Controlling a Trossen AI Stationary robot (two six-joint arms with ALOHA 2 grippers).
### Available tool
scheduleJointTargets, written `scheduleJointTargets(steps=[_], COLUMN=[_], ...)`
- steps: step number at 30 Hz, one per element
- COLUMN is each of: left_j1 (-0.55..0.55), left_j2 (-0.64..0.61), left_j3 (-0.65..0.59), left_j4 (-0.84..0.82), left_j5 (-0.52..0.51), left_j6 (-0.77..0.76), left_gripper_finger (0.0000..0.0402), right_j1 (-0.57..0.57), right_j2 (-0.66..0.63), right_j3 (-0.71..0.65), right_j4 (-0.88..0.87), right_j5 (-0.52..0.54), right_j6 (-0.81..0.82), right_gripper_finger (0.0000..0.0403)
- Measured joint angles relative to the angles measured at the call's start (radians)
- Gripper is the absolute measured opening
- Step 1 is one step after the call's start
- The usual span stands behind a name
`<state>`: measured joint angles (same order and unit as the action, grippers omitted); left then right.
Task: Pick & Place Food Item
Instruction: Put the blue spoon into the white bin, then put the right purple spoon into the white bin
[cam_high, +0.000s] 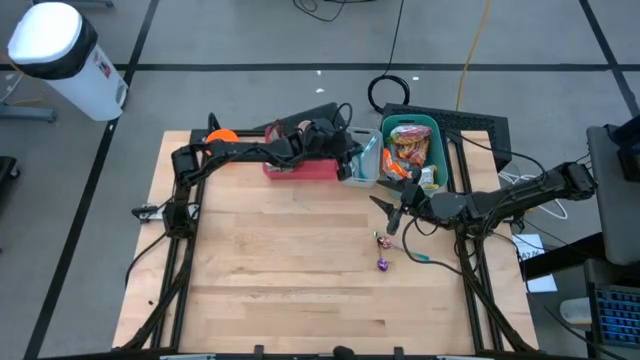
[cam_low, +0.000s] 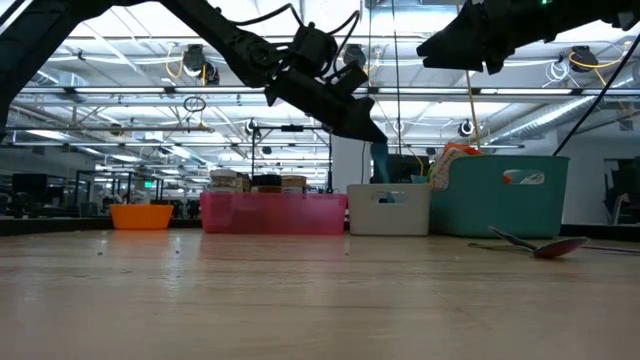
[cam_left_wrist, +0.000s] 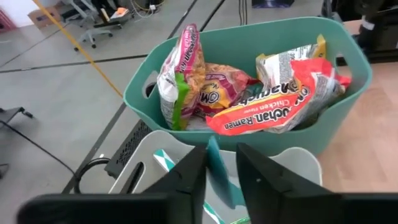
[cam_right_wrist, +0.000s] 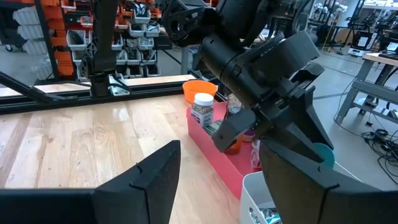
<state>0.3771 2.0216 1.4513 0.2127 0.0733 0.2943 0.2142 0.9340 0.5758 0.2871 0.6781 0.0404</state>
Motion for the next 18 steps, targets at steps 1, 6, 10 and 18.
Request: scheduleJointTargets(steps=[1, 6, 10, 18], left_j1=[0.0, -0.006, -0.016, -0.022], left_j2=[0.0, 0.0, 0.0, -0.004], left_j3=[0.0, 0.0, 0.0, 0.0], left_j4=[0.0, 0.0, 0.004, 0.029], left_j5=[-0.01, -0.094, -0.163, -0.234], left_j6=[0.005, 0.052, 0.087, 0.088], left_gripper_finger=[0.0102, 0.0156, 0.0201, 0.0249], right_j1=[0.0, 0.0, 0.0, 0.0], right_j2=[0.0, 0.0, 0.0, 0.0], right_j3=[0.0, 0.0, 0.0, 0.0], right_j4=[0.0, 0.0, 0.0, 0.0], right_j5=[0.0, 0.0, 0.0, 0.0], right_j6=[0.0, 0.0, 0.0, 0.0], right_gripper_finger=[0.021, 0.021, 0.021, 0.021])
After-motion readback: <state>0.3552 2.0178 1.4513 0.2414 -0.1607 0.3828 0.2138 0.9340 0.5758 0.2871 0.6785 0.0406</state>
